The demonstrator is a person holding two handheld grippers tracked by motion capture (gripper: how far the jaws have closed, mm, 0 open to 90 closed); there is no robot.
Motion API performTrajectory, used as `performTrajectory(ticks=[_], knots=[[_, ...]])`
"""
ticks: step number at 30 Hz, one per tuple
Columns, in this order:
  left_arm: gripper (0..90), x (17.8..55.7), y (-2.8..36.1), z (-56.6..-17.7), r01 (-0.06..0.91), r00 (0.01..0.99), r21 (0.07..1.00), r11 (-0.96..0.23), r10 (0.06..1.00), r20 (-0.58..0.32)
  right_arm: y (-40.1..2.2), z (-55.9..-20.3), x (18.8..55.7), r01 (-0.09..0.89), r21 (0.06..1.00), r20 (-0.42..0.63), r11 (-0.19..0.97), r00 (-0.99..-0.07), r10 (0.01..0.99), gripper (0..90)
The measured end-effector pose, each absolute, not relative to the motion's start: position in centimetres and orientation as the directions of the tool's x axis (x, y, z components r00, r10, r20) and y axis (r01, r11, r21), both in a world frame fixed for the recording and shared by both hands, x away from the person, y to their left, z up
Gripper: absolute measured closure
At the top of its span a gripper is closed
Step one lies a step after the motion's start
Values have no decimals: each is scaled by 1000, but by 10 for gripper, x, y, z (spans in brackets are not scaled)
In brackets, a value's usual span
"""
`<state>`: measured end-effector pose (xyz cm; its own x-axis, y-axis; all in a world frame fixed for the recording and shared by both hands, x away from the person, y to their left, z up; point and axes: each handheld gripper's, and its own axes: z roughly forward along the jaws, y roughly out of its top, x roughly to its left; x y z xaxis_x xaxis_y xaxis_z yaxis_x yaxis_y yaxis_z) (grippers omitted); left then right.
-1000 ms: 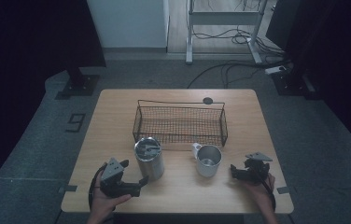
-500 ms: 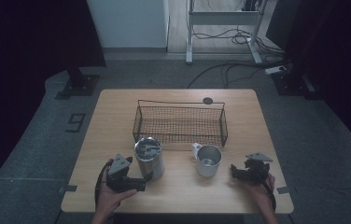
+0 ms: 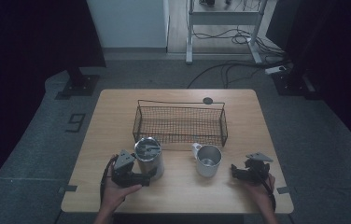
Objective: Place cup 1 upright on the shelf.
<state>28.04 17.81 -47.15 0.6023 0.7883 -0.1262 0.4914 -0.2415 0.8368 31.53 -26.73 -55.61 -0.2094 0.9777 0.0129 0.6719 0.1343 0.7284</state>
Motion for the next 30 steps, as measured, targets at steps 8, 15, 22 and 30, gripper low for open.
performTrajectory(ticks=[8, 15, 22, 30], knots=[[0, 287, 175, -474, 490, 593, 839, -237, 796, -122, -267, -556, 315, 672, 728, 13, 134, -209, 978, 59], [0, 292, 167, -479, 479, 568, 849, -225, 816, -104, -267, -556, 315, 672, 728, 13, 135, -210, 978, 59], [0, 301, 158, -484, 479, 545, 849, -222, 834, -89, -267, -556, 315, 672, 728, 12, 135, -210, 978, 59], [22, 305, 154, -489, 458, 541, 859, -231, 838, -64, -267, -556, 315, 672, 728, 13, 135, -210, 978, 60]])
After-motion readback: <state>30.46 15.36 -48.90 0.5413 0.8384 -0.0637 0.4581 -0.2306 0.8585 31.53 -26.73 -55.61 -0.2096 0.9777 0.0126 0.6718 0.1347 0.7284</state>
